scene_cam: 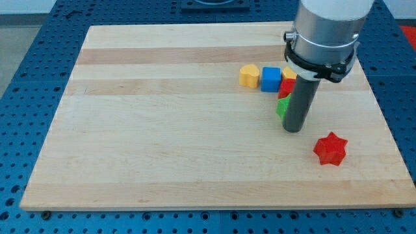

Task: Slide the red star towards left

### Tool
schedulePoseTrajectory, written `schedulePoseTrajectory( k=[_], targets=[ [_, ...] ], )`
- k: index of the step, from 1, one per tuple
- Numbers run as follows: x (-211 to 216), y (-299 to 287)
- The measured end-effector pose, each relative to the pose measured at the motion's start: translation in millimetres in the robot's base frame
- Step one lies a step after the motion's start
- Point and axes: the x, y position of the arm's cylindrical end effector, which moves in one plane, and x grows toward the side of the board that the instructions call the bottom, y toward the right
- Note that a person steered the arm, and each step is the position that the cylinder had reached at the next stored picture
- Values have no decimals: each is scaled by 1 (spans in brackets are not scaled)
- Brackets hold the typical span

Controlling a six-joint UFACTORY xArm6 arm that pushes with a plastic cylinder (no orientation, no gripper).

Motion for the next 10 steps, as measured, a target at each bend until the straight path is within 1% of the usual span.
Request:
schedulePoseTrajectory(
  k=[1, 2, 4, 5, 6, 7, 9, 10],
  targets=[
    [14, 0],
    [15, 18],
    [6, 111],
    [20, 152],
    [51, 160],
    [62, 142],
    [58, 48],
    [47, -2]
  ],
)
